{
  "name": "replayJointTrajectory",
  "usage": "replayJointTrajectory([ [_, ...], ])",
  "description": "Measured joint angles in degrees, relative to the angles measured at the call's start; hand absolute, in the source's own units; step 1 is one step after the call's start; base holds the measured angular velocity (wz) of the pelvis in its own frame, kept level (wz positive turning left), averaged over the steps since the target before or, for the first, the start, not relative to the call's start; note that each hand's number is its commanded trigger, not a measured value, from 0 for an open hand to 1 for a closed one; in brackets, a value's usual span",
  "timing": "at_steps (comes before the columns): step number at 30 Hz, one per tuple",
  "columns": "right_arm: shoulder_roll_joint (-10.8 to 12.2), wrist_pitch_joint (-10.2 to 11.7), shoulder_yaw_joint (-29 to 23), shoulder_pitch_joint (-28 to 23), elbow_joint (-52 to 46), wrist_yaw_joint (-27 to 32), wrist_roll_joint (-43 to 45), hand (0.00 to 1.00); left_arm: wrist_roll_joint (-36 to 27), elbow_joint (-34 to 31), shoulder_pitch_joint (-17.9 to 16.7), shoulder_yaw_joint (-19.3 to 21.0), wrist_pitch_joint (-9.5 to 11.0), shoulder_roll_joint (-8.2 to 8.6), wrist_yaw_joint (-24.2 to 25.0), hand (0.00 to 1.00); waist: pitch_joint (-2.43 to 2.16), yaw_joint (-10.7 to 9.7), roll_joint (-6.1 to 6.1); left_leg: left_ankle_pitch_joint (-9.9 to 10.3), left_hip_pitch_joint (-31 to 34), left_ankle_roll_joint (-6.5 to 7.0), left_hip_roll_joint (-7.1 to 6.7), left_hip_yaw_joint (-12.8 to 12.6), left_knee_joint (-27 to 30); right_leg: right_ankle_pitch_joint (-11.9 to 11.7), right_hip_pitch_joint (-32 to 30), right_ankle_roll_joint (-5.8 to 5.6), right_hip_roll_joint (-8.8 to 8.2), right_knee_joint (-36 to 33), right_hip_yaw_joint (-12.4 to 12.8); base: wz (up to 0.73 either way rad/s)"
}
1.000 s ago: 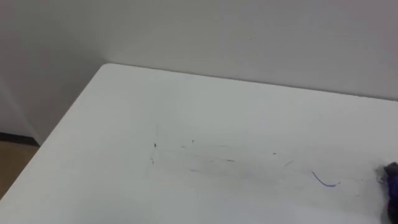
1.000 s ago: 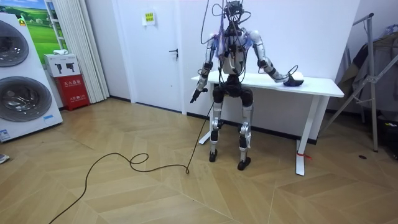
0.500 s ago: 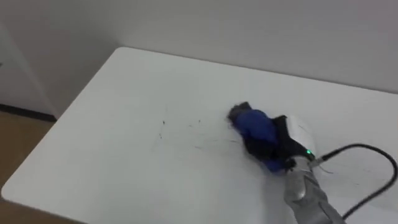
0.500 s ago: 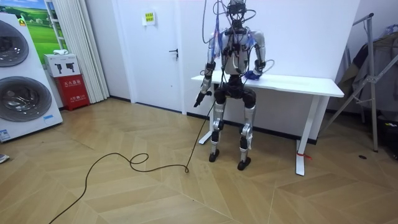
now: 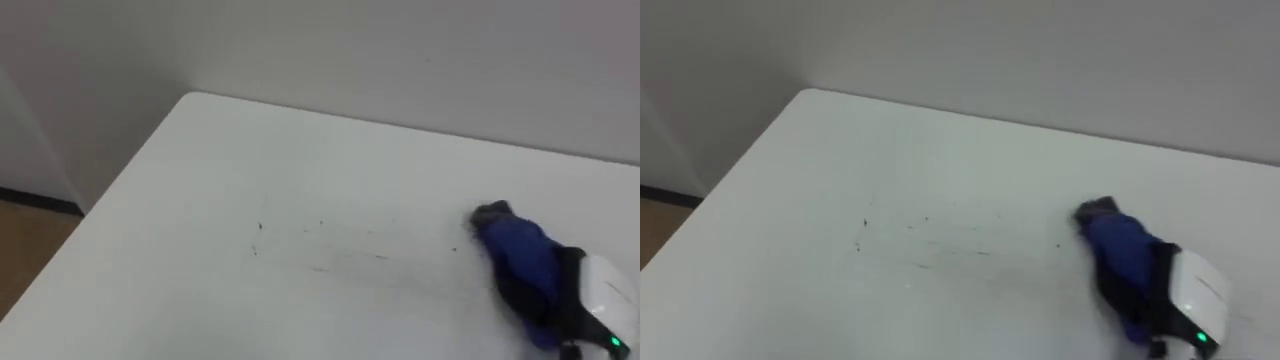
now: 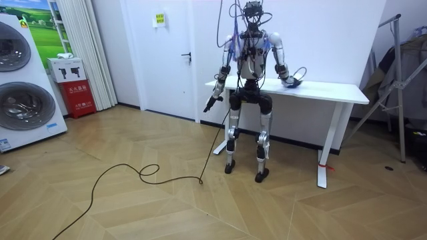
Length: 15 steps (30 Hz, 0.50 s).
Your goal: Wipe table
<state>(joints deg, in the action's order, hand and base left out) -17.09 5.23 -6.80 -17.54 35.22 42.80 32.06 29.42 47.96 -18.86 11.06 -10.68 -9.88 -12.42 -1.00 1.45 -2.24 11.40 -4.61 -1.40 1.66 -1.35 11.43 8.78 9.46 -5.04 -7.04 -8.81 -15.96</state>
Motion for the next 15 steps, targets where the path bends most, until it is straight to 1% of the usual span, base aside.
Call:
replayJointTrajectory([
  [3,-1.0,-0.1,-1.9,-0.5,2.2,0.0,-2.4,1.0,0.4,0.2,0.4,-0.9,0.9,0.14,-0.5,0.0,0.0,-0.3,-0.04,0.2,0.0,-0.08,0.13,0.0,0.3,0.0,0.0,0.0,0.08,-0.1,0.2,-0.03],
  [4,-1.0,-0.2,-1.8,-0.4,2.3,0.0,-2.7,1.0,0.3,0.2,0.8,-1.3,1.0,0.16,-0.6,0.0,0.0,-0.2,-0.03,0.2,0.0,-0.09,0.15,0.0,0.4,0.0,0.0,0.01,0.12,-0.1,0.2,0.0],
  [5,-0.7,-0.9,-1.8,0.1,2.2,-0.1,-3.0,1.0,0.0,0.3,1.3,-2.3,1.1,0.17,-0.8,0.0,-0.02,0.1,0.04,0.2,0.0,-0.2,0.27,-0.1,0.4,-0.1,0.0,0.14,0.2,-0.2,0.1,-0.04],
  [6,-0.1,-2.3,-1.8,1.5,1.9,-0.7,-3.9,1.0,-0.6,0.4,1.5,-3.2,1.1,0.17,-1.0,0.0,-0.02,0.5,0.05,0.2,-0.1,-0.44,0.38,-0.2,0.4,-0.2,-0.1,0.31,0.33,-0.2,0.2,-0.06],
  [7,0.4,-3.3,-1.7,2.3,1.3,-1.3,-4.6,1.0,-0.9,0.4,1.5,-3.7,1.0,0.23,-1.1,0.0,-0.02,0.7,0.05,0.2,-0.1,-0.5,0.5,-0.3,0.5,-0.3,-0.2,0.46,0.4,-0.3,0.3,-0.18],
  [8,1.7,-5.9,-1.5,4.1,-0.1,-2.4,-4.8,1.0,-2.6,0.8,1.6,-5.0,0.7,0.24,-1.2,0.0,0.05,1.5,0.19,0.2,-0.2,-0.65,0.74,-0.7,0.5,-0.5,-0.7,0.77,0.71,-0.4,0.9,-0.37],
  [9,2.9,-7.8,-0.5,6.3,-0.9,-4.1,-4.8,1.0,-3.2,2.1,2.3,-6.5,0.6,0.33,-1.3,0.0,0.09,2.8,0.44,0.2,-0.2,-0.67,0.95,-0.9,0.5,-0.8,-1.3,1.14,1.06,-0.7,1.8,-0.42],
  [10,3.4,-8.8,0.3,7.6,-1.3,-5.2,-4.8,1.0,-3.5,2.8,2.7,-7.1,0.6,0.42,-1.2,0.0,0.14,3.3,0.5,0.2,-0.2,-0.69,0.98,-0.8,0.5,-0.9,-1.6,1.28,1.18,-1.0,1.9,-0.47],
  [11,4.4,-11.2,3.0,10.6,-3.0,-8.2,-4.5,1.0,-3.9,3.3,3.2,-7.9,0.0,0.88,-1.2,0.0,0.18,4.4,0.7,0.2,0.0,-0.69,1.03,-0.4,0.5,-1.2,-2.4,1.7,1.54,-1.2,2.6,-0.37],
  [12,4.9,-12.4,4.8,12.4,-4.0,-10.4,-3.7,1.0,-3.9,3.5,3.2,-8.0,-0.2,1.18,-1.2,0.0,0.25,5.0,0.84,0.2,0.1,-0.67,1.03,-0.2,0.5,-1.3,-2.9,1.87,1.82,-1.3,3.2,-0.42],
  [13,5.8,-13.5,8.8,15.8,-5.2,-14.3,-1.3,1.0,-4.0,3.6,3.4,-8.0,-0.5,1.59,-1.2,0.0,0.44,5.7,1.01,0.2,0.4,-0.62,1.09,0.5,0.5,-1.5,-3.5,2.15,2.2,-1.4,3.4,-0.24],
  [14,6.7,-13.6,13.0,18.9,-5.8,-17.7,1.0,1.0,-4.0,3.6,3.8,-8.0,-0.8,1.88,-1.0,0.0,0.6,6.8,1.08,0.0,1.0,-0.64,1.15,1.0,0.3,-1.5,-4.4,2.28,2.48,-1.7,3.7,-0.15],
  [15,7.0,-13.4,16.3,21.7,-6.6,-20.8,3.4,1.0,-4.0,3.4,4.4,-8.0,-0.8,2.38,-0.8,0.0,1.28,8.1,1.47,-0.5,1.2,-1.02,1.17,1.0,0.1,-1.5,-5.0,2.39,2.65,-1.9,4.4,0.0],
])
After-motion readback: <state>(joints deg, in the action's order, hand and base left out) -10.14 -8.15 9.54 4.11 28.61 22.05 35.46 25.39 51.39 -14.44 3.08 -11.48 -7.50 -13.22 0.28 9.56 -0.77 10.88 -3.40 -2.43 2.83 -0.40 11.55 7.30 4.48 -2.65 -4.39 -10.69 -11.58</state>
